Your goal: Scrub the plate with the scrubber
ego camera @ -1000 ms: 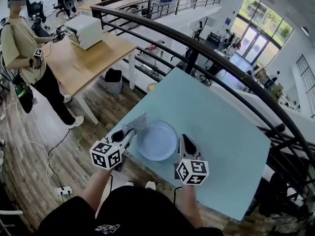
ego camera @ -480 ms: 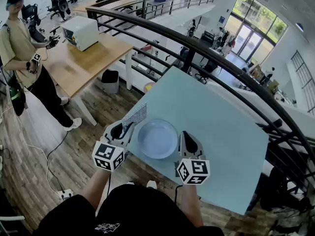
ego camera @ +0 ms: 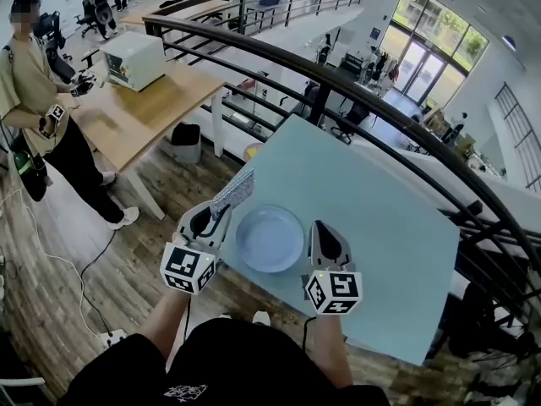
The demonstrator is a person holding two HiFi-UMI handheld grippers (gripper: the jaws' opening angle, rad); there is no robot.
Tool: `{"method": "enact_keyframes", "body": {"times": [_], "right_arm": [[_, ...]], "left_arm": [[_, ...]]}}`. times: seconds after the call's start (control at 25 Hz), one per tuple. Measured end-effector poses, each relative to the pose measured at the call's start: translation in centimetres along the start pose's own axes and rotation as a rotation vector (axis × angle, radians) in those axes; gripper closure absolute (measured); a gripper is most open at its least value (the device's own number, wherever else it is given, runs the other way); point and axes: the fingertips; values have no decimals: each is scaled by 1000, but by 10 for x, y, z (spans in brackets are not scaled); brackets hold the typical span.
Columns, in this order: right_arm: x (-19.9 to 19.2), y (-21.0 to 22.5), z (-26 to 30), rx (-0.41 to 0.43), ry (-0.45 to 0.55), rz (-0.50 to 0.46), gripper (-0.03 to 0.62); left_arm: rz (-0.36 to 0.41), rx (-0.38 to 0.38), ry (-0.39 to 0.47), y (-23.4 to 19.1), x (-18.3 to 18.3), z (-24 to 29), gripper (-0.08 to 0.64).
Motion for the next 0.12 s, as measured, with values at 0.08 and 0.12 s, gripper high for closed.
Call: {"method": "enact_keyframes", "body": {"times": [0.08, 0.12], "right_arm": [[3, 1, -1, 5, 4, -4, 586], [4, 2, -2, 8, 6, -6, 586]], "left_arm": [[5, 5, 2, 1, 1, 1, 476], [7, 8, 3, 2, 2, 1, 476]]}}
Point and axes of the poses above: the fingertips, and each gripper's own axes: z forward along the fingers, y to its right, x out of its top, and after that the axes turned 2 degrees about z, right-handed
